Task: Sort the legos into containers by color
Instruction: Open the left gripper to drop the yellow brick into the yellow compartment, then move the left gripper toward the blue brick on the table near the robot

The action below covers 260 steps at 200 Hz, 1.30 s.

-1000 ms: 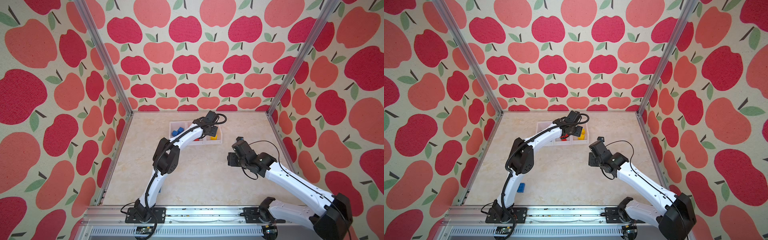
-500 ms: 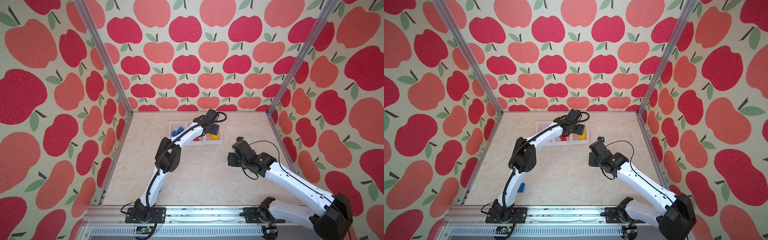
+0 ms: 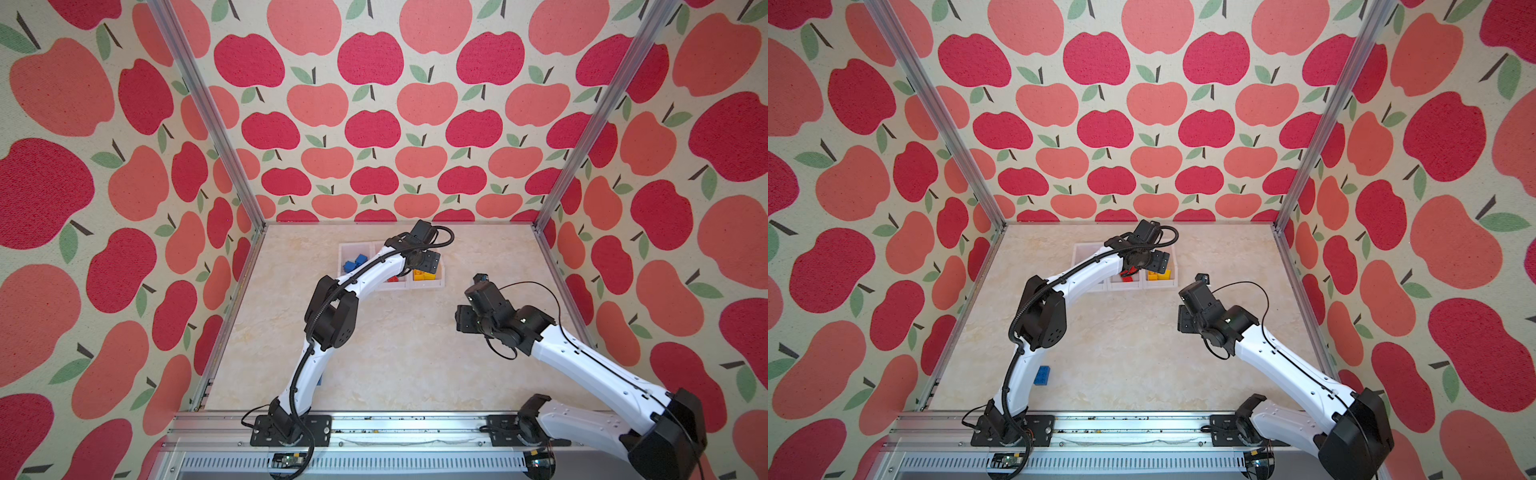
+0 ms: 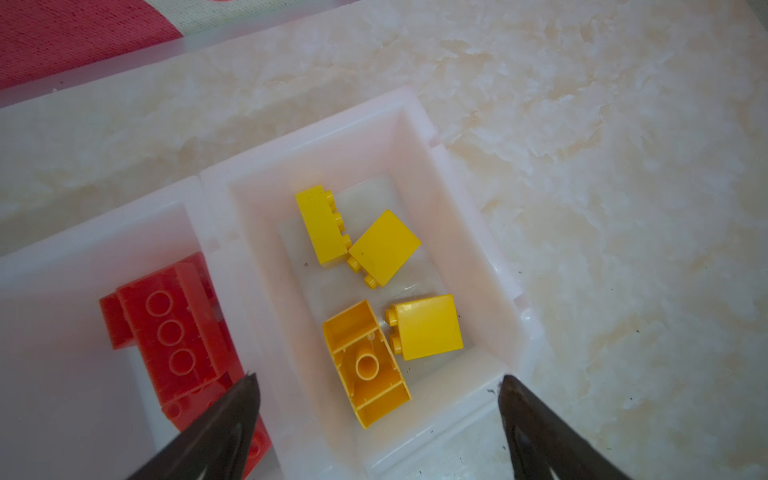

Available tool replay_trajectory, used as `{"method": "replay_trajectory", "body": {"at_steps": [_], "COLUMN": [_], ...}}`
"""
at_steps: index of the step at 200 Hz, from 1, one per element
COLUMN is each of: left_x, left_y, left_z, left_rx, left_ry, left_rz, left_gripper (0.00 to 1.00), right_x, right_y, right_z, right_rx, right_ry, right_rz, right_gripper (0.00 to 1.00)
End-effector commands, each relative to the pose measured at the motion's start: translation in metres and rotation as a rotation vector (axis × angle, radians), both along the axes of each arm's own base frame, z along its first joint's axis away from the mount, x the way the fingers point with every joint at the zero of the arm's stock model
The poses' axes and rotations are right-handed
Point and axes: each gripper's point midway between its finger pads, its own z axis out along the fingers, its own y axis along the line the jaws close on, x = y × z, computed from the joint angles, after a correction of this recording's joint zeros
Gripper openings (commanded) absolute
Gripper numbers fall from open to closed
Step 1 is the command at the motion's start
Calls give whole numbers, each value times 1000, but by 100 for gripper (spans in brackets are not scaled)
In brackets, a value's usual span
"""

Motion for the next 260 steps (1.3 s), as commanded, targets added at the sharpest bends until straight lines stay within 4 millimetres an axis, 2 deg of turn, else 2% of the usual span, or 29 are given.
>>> {"method": "replay_trajectory", "body": {"at_steps": [1, 28, 60, 151, 213, 260], "left_x": [-9, -30, -63, -165, -220, -257], "left_y": [5, 20, 46, 157, 221, 273], "left_z": [48, 56, 53, 30, -7, -27], "left_rx": [-83, -110, -122, -30, -14, 6], "left_ry": [-67, -57, -28, 66, 182, 269], "left_rz": [27, 51, 85, 237, 418, 608], "left_gripper": [93, 94, 95, 100, 99, 99], "right_x": [-3, -2, -1, 1, 1, 1], "right_y": [-7, -6, -3, 7, 8, 8], "right_z": [-1, -1, -1, -6, -7, -9], "right_rx": [-8, -8, -4, 8, 7, 1], "right_ry": [5, 7, 11, 37, 43, 49], "right_rz": [-23, -17, -11, 15, 17, 22], "right_gripper": [65, 65, 65, 65, 65, 65]}}
